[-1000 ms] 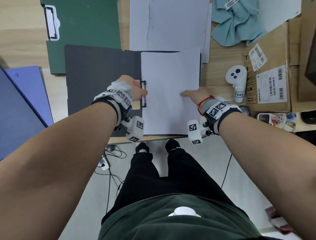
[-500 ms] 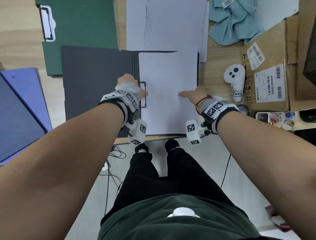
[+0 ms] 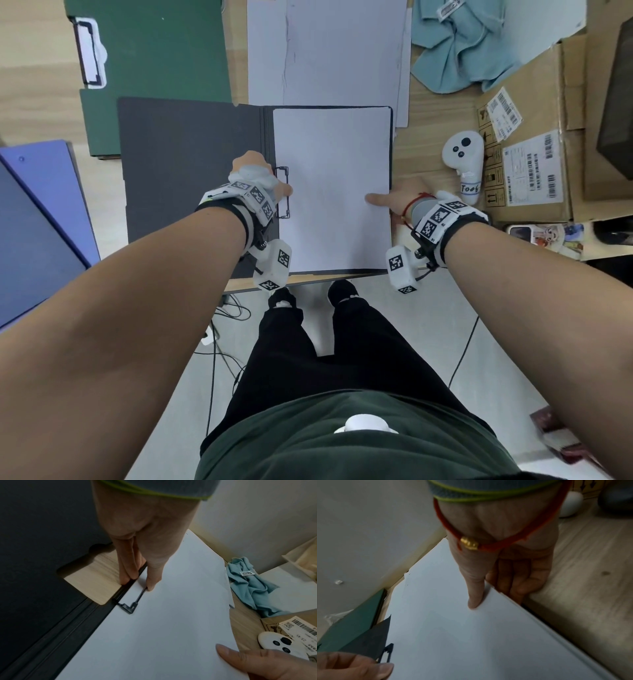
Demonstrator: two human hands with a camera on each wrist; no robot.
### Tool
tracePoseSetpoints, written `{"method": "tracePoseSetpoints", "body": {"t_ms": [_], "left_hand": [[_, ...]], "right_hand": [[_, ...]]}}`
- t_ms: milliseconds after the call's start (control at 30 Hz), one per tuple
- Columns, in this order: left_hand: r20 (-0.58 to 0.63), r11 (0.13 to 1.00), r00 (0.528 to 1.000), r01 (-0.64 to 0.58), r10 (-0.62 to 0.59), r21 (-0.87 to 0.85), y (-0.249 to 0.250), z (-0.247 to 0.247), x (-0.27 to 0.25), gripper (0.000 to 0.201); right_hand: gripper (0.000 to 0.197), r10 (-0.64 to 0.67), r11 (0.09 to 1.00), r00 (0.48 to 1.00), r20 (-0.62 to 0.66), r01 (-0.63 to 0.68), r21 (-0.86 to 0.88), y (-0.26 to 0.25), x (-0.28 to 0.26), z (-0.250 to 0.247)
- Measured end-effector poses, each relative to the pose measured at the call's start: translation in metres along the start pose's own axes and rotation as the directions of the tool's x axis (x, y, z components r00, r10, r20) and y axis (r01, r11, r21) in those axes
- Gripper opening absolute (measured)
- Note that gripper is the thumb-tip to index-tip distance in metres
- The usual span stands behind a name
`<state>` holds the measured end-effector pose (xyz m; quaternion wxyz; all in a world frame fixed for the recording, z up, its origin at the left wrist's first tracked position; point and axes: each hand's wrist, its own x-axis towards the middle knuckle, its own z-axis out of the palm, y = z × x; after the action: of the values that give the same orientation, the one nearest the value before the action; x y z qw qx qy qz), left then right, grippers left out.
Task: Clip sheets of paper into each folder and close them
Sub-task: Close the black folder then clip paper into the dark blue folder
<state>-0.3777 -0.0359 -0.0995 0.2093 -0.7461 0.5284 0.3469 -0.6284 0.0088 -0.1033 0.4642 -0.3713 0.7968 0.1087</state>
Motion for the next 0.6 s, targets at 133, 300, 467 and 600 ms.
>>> {"method": "tracePoseSetpoints", "body": {"t_ms": [133, 300, 467, 600], "left_hand": [[0.01, 1.0, 1.0, 0.017, -0.017, -0.013, 0.002, -0.001, -0.004, 0.033], [0.029, 0.998, 0.997, 0.067, -0.067, 0.0, 0.0, -0.014, -0.014, 0.032], [-0.078, 0.992, 0.993, 0.084, -0.092, -0.098, -0.026, -0.045, -0.023, 0.032], [-0.153, 0.965, 0.962, 0.199, -0.225, -0.169, -0.062, -0.062, -0.019, 0.071]], "right_hand": [[0.05, 0.051, 0.999, 0.999, -0.008, -0.051, -0.018, 0.006, -0.005, -0.005], [0.035, -0.033, 0.996, 0.999, 0.006, 0.033, -0.083, -0.018, -0.014, -0.012], [0.035, -0.226, 0.969, 0.972, -0.056, 0.219, -0.111, -0.07, -0.025, -0.002], [0.054, -0.39, 0.896, 0.92, -0.021, 0.374, -0.24, -0.113, -0.035, 0.026]]}}
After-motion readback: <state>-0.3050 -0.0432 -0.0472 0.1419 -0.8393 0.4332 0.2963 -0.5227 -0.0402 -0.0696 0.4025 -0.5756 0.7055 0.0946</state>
